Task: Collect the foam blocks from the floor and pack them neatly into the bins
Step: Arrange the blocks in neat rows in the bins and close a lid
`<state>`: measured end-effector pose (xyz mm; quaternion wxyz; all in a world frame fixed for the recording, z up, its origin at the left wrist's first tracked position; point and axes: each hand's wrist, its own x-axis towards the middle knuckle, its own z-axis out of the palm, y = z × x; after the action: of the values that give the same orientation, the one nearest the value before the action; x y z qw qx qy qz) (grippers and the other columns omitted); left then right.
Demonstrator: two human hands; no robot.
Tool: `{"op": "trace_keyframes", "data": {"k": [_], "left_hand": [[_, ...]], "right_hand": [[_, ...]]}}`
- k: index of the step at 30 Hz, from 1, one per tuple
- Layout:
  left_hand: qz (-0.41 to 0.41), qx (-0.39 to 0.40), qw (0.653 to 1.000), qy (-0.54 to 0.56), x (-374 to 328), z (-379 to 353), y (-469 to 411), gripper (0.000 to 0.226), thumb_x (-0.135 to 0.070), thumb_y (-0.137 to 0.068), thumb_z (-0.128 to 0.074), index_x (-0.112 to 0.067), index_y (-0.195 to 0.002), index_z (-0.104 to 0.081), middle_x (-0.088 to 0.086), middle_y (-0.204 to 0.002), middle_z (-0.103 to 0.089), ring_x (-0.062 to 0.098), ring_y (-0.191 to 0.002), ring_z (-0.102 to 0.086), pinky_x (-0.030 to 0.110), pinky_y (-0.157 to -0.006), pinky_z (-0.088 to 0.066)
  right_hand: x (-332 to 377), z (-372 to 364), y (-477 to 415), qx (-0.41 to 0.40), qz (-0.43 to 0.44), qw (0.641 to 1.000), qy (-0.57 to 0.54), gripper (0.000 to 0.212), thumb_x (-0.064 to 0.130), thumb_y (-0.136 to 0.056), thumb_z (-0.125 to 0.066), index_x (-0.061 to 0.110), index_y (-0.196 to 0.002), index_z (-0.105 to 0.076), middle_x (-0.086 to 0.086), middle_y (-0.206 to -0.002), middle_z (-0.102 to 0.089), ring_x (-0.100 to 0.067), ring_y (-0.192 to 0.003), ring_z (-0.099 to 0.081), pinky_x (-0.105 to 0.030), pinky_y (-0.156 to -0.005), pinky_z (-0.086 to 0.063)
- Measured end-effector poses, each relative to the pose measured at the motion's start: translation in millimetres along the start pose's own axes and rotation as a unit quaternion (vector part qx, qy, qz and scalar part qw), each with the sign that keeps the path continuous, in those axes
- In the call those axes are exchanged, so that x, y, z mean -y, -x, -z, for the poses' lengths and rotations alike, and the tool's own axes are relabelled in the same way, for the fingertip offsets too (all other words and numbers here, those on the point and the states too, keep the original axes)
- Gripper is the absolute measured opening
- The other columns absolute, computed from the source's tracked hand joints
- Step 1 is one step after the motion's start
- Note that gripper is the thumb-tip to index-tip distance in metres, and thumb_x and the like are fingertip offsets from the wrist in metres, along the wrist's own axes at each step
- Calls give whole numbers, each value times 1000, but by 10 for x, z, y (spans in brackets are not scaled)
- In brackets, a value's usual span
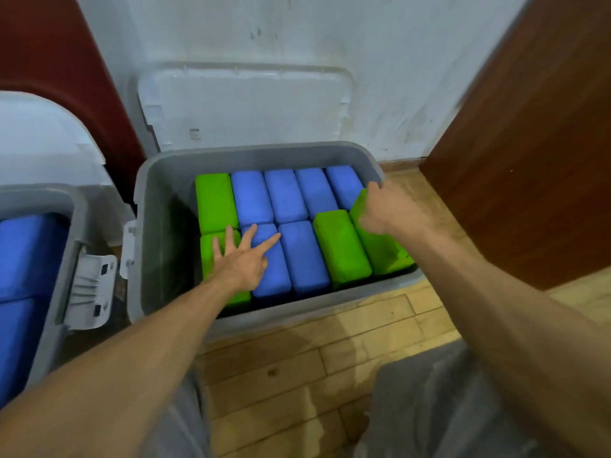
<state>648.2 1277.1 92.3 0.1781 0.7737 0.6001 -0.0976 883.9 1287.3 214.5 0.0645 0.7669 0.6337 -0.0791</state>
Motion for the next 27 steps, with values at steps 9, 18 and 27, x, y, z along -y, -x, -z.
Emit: {"op": "trace_keyframes", "data": {"k": [9, 18, 27], "left_hand": [[-83, -149, 984, 47, -603, 273, -141, 50, -25, -89, -52, -22, -139, -46, 6, -148, -32, 22, -140, -25, 38, -116, -13], [-164, -29, 986, 23, -1027, 189, -403, 87, -62, -90, -45, -20, -154, -4, -5, -162, 3, 11, -148, 4, 42, -120, 1], [-179, 27, 982, -44, -942, 182, -471, 90, -63, -89, -44, -23, -153, 5, -6, -160, 15, 8, -147, 9, 43, -118, 9]], "right_hand": [[-453, 145, -65, 47, 74, 995, -44, 63, 15, -85, -64, 17, -144, -41, -11, -143, -48, -29, -129, -46, -33, -101, -39], [-487, 153, -143, 67, 102, 992, -9, 73, 33, -80, -75, 18, -144, -43, -6, -144, -48, -24, -131, -45, -32, -102, -39], [-499, 2, -422, 49, 111, 992, -19, 44, 13, -80, -61, 18, -123, -65, -10, -121, -65, -31, -110, -61, -40, -91, -52]]}}
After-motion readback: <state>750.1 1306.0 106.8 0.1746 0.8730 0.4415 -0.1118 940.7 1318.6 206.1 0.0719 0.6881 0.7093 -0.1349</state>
